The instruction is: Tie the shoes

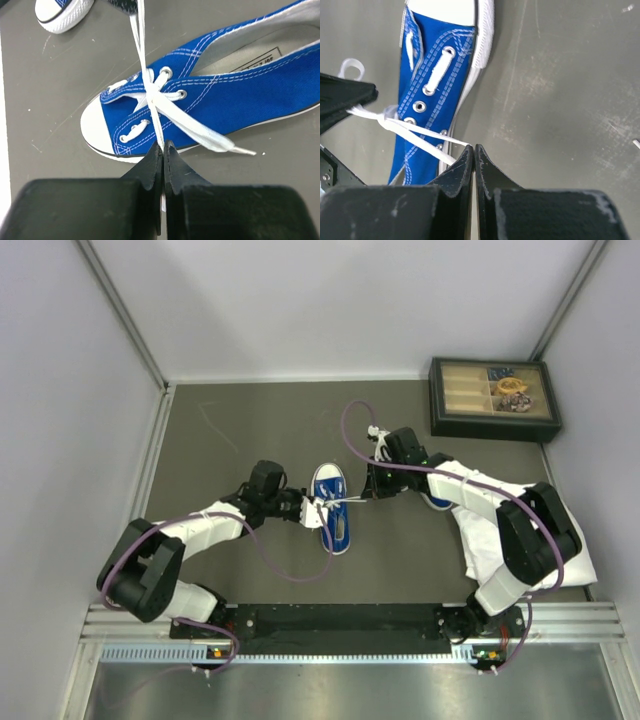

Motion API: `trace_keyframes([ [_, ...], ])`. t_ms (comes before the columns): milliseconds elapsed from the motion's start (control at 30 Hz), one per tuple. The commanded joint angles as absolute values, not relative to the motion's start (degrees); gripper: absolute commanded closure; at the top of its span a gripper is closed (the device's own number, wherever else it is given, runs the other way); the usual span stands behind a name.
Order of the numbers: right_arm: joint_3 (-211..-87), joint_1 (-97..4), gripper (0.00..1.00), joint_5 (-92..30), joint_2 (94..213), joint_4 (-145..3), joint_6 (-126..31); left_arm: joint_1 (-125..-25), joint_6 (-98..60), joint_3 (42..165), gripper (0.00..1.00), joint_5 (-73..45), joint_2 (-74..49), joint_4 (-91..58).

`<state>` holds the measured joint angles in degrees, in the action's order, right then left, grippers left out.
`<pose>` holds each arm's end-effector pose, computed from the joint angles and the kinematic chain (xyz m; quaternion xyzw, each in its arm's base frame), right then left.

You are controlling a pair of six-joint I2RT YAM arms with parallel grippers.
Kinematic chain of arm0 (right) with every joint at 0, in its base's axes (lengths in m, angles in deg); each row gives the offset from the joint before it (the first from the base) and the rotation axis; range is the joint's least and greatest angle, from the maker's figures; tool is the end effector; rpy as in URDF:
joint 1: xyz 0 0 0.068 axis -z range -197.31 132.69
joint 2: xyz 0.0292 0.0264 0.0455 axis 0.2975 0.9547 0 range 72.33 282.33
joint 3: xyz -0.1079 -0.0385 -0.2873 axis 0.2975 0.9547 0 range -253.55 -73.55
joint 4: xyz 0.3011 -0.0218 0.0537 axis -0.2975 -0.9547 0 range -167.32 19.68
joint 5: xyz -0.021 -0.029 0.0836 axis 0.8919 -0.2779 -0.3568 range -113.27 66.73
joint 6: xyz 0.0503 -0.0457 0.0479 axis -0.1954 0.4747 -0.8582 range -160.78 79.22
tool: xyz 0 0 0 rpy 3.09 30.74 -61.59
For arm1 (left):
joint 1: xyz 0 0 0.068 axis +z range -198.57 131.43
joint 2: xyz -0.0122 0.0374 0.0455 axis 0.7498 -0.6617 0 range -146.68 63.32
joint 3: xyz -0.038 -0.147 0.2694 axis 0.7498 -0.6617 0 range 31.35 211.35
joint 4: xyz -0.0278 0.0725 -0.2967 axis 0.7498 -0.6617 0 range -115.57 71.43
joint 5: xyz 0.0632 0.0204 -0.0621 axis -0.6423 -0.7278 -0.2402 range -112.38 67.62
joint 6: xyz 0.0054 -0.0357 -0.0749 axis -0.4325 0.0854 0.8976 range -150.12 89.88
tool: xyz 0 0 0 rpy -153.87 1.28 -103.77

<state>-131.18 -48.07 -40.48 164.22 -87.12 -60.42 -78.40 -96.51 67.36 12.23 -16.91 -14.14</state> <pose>0.3292 0.2208 0.1881 -0.1400 0.9230 0.2680 0.2382 0.2599 -0.1966 0.1638 0.7278 0.4833 -0.1288 0.4691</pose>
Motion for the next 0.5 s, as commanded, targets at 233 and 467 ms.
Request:
trace_keyframes([
  [233,-129.19,-45.34,1.00,-39.08,161.63,-85.63,-59.06,-75.91,-96.30,69.23,1.00,12.68,-19.29,-15.58],
  [467,-130.85,-48.77,1.00,-44.01,160.22,-84.30,-57.14,-76.26,-95.60,70.55,1.00,15.41,-19.65,-17.16],
])
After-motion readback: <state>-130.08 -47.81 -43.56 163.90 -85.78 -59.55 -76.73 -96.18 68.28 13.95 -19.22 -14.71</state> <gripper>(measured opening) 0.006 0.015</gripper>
